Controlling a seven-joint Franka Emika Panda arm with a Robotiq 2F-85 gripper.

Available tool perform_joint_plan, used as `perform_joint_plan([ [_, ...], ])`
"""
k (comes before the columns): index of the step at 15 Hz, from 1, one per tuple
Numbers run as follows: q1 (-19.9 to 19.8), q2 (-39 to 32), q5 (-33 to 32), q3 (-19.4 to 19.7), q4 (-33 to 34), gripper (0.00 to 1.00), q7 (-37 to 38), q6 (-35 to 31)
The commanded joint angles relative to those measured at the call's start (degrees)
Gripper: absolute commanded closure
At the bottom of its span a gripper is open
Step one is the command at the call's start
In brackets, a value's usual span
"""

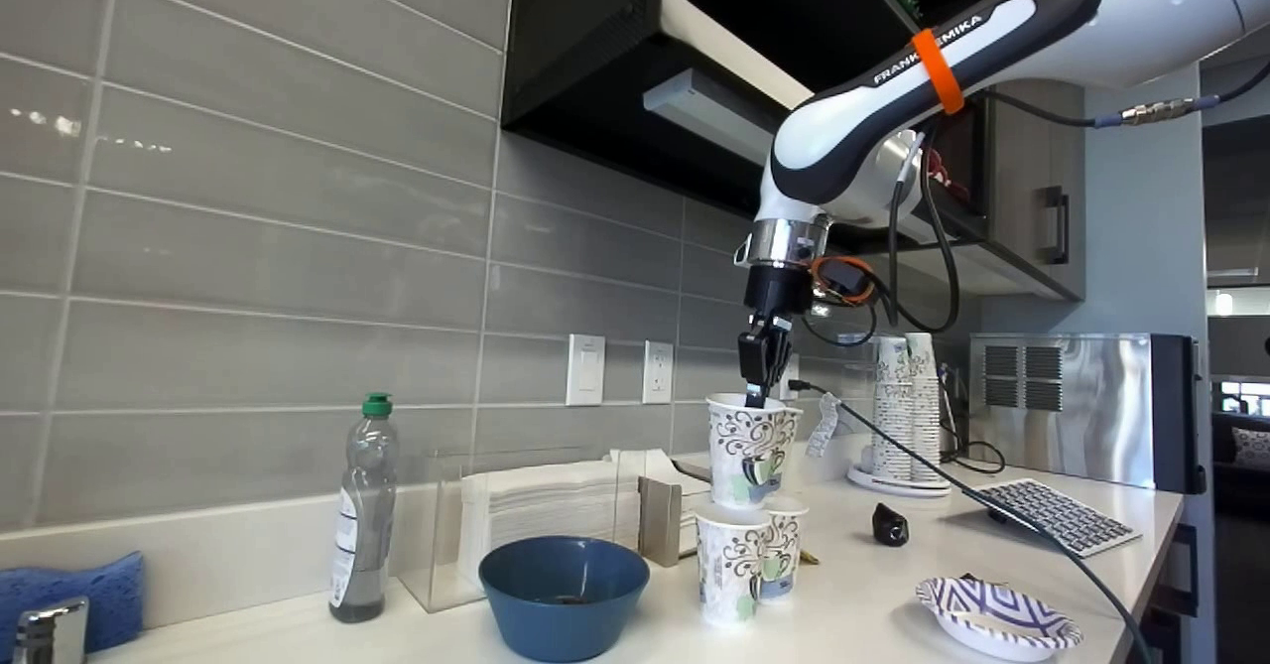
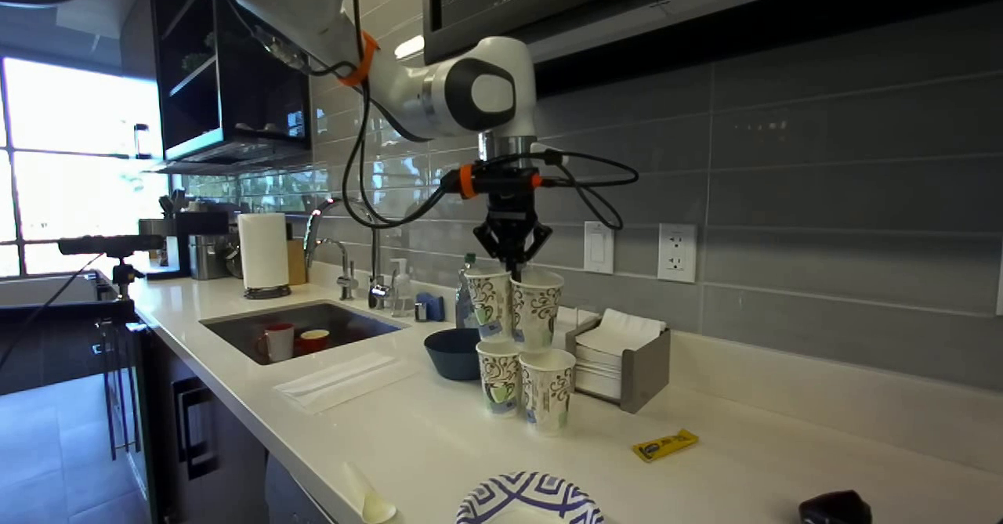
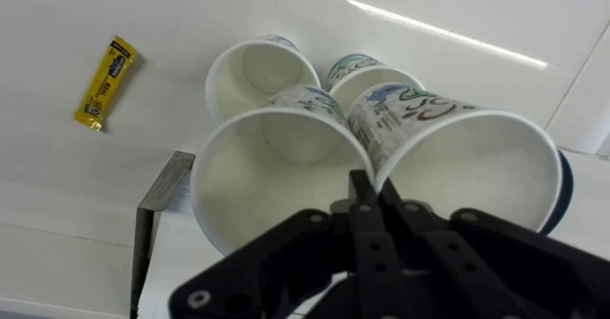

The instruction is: Create two stacks using the four coffee cups on the left.

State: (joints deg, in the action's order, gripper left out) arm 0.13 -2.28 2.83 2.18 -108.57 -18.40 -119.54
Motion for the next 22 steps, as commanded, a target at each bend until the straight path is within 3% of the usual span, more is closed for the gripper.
perform_joint_plan([
  [1, -0.61, -1.24, -0.39, -0.47, 1.82, 0.99, 1.0, 0.74],
  [22, -0.7, -2.74, -1.49, -0.5, 4.42, 0.99, 0.65, 3.38],
])
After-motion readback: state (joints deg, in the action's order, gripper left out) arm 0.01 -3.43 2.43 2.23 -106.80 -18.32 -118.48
